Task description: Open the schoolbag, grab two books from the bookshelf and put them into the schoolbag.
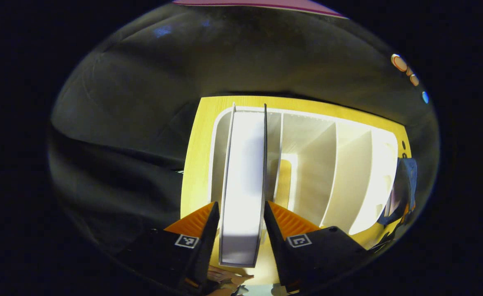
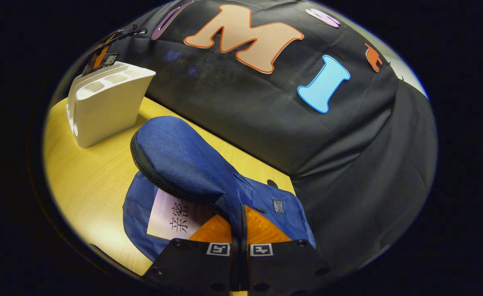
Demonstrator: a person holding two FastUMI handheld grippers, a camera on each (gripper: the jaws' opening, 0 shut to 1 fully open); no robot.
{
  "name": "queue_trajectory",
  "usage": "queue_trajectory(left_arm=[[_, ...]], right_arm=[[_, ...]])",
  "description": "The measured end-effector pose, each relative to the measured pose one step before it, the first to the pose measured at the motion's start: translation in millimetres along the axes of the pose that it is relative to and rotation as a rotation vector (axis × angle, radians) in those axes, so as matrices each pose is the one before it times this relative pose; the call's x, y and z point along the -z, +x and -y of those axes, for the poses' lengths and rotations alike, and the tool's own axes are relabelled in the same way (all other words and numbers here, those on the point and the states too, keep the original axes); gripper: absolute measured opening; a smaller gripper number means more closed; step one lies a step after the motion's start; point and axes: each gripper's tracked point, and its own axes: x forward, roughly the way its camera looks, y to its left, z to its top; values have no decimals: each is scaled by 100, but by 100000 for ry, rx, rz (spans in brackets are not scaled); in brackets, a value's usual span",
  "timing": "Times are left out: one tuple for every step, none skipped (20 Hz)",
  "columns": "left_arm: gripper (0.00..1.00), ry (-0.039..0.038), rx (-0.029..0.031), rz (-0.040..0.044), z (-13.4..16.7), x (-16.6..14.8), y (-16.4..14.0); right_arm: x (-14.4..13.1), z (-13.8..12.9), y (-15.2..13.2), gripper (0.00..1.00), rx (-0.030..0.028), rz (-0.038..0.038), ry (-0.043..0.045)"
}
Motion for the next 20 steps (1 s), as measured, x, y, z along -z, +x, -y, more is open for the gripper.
queue_trajectory(left_arm=[[54, 852, 315, -1246, 106, 33, 238], [53, 167, 718, -1319, 314, 135, 181], [43, 284, 1367, -1156, 355, 193, 312], [42, 244, -146, -553, 140, -119, -128], [39, 467, -520, -1000, -9, 47, 350], [38, -21, -358, -830, 120, 95, 190], [38, 194, -225, -1198, 46, 117, 32], [38, -273, -359, -562, -99, 123, -99], [38, -347, -388, -554, 46, 24, 74], [38, -589, -314, -158, -36, 41, -106], [36, -1382, -349, 365, 34, -40, 100], [34, -1000, -304, -250, 69, 146, 8], [36, -926, -373, -190, 65, 75, -111], [34, -494, -501, -90, -30, -109, -106], [36, -1620, -763, 155, -86, -33, -254], [36, -1723, 343, -531, 149, 213, -691], [36, -2110, 1251, 111, 207, 215, -552], [36, -1536, -160, 130, -8, 294, -775], [36, -479, -715, 602, -347, 13, -587], [36, -745, -176, -41, -65, 379, -628]], right_arm=[[75, -9, 39, 4, 319, -365, -79], [60, -38, -22, 6, 356, -356, 11], [72, 26, 6, 6, 298, -479, 71], [16, 27, 32, 6, 257, -157, 114], [-49, 29, -10, 6, 230, -278, 45], [-10, 23, 5, 6, 322, -136, 35], [133, 17, -14, 6, 198, -100, 79], [7, -24, -5, 6, 40, -58, 109], [4, -45, 21, 6, -8, -94, -66], [-12, 5, 0, 6, -16, 29, -302], [38, -5, 52, 6, -36, 86, -388], [-5, 39, -50, 6, -17, 115, -423], [12, -16, 12, 6, -144, 174, -169], [-14, -6, 14, 6, -214, 190, -30], [102, 3, 24, 1, -249, 175, 168], [-41, -40, -1, 4, -373, 202, 232], [45, 28, 17, 6, -318, 258, 105], [2, -30, -28, 0, -442, 320, 112], [19, -7, 49, 6, -568, 341, 208], [6, -69, 24, 6, -626, 204, 125]])
